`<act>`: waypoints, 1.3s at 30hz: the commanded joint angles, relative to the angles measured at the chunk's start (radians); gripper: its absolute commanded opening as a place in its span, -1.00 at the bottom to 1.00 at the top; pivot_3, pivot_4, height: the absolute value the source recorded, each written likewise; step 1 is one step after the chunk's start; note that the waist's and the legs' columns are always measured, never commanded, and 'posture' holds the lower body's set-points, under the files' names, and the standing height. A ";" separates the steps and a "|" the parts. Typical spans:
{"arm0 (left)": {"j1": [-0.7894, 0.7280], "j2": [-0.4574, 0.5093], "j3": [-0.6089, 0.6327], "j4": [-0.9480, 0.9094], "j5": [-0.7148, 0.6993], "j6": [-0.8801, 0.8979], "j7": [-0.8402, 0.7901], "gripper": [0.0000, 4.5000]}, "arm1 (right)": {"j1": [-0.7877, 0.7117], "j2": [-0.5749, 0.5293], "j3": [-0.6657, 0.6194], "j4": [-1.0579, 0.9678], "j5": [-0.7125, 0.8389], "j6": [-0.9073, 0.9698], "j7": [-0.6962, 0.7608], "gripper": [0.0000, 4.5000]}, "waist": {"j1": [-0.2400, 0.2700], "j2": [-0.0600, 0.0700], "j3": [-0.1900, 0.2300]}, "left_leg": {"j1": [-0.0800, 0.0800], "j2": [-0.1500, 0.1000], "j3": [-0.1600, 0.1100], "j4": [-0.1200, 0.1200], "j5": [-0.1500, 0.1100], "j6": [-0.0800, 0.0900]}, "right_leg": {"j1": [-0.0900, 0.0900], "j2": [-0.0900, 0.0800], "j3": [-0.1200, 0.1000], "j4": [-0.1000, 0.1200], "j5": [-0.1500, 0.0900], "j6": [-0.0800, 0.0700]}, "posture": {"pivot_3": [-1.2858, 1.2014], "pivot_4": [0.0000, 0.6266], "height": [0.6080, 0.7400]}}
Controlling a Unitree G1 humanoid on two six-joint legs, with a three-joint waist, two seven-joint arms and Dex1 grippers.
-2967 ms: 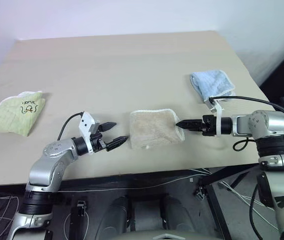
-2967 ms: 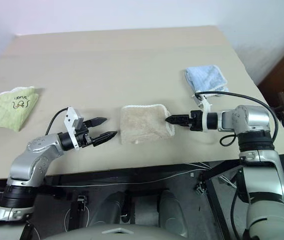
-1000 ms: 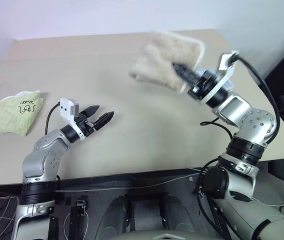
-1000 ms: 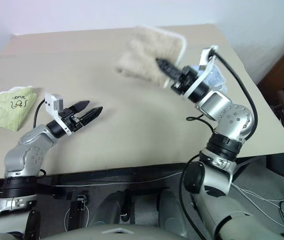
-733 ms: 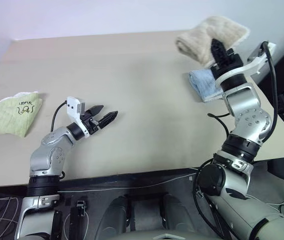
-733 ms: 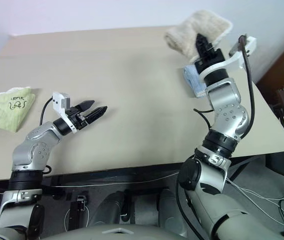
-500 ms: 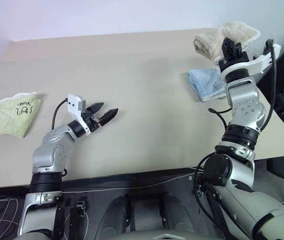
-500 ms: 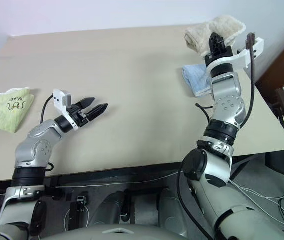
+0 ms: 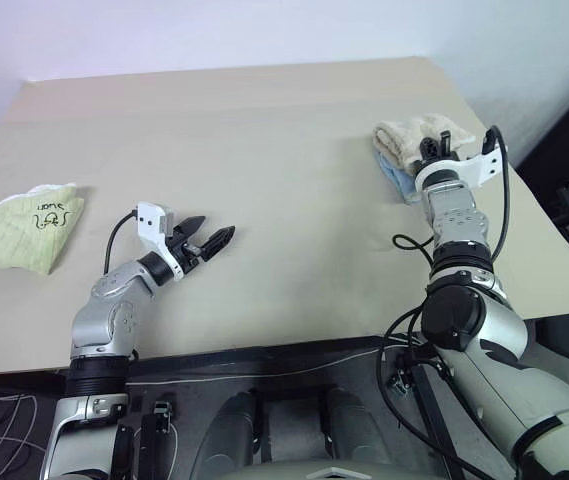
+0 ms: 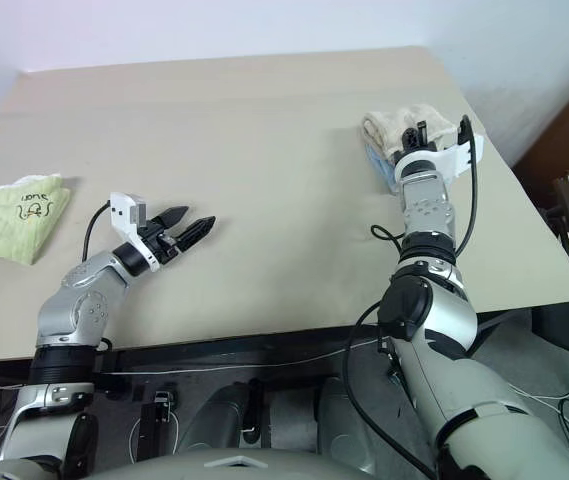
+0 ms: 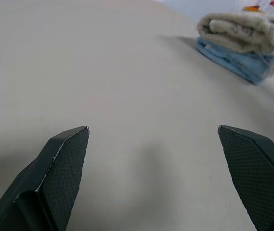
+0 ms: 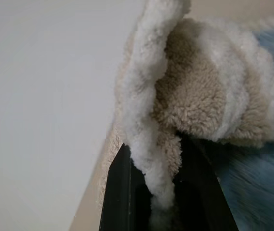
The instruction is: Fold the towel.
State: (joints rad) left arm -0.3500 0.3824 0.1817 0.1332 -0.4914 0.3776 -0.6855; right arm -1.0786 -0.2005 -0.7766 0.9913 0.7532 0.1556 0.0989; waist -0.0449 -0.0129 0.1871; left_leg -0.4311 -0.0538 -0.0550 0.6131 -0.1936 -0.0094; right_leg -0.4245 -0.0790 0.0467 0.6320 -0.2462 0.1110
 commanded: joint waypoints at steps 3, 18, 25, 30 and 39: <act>0.017 0.010 0.022 -0.054 -0.004 -0.026 0.004 1.00 | -0.064 -0.012 0.000 0.043 0.016 -0.047 0.003 -1.00 | 0.000 0.000 0.000 | 0.000 0.000 0.000 0.000 0.000 0.000 | 0.000 0.000 0.000 0.000 0.000 0.000 | 0.03 -0.52 1.00; 0.036 -0.005 0.020 -0.046 0.005 -0.067 0.023 1.00 | -0.159 -0.084 -0.009 0.133 0.019 -0.123 0.020 -1.00 | 0.001 0.000 0.000 | 0.000 0.000 0.000 0.000 0.000 0.000 | 0.000 0.000 0.000 0.000 0.000 0.000 | 0.03 -0.52 1.00; 0.060 -0.008 0.010 -0.081 0.008 -0.068 0.043 1.00 | -0.107 -0.082 -0.004 0.179 0.001 -0.142 0.012 -1.00 | 0.000 0.000 0.000 | 0.000 0.000 0.000 0.000 0.000 0.000 | 0.000 0.000 0.000 0.000 0.000 0.000 | 0.03 -0.52 1.00; 0.062 -0.002 0.006 -0.088 0.015 -0.054 0.052 1.00 | -0.068 -0.043 0.003 0.177 -0.012 -0.162 -0.032 -1.00 | 0.000 0.000 0.000 | 0.000 0.000 0.000 0.000 0.000 0.000 | 0.000 0.000 0.000 0.000 0.000 0.000 | 0.03 -0.52 1.00; -0.012 -0.016 0.026 -0.005 0.069 -0.114 0.124 1.00 | -0.025 -0.018 0.014 0.130 -0.011 -0.153 -0.046 -0.59 | 0.002 0.000 0.000 | 0.001 0.000 0.000 0.000 0.000 0.000 | 0.002 0.001 0.000 0.000 0.000 0.000 | 0.03 -0.52 1.00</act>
State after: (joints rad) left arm -0.3379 0.3702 0.1842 0.1308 -0.4310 0.2978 -0.5775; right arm -1.1038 -0.2141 -0.7692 1.1607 0.7473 0.0053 0.0565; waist -0.0431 -0.0126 0.1874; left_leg -0.4294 -0.0538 -0.0552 0.6135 -0.1934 -0.0095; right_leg -0.4222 -0.0784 0.0465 0.6322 -0.2462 0.1110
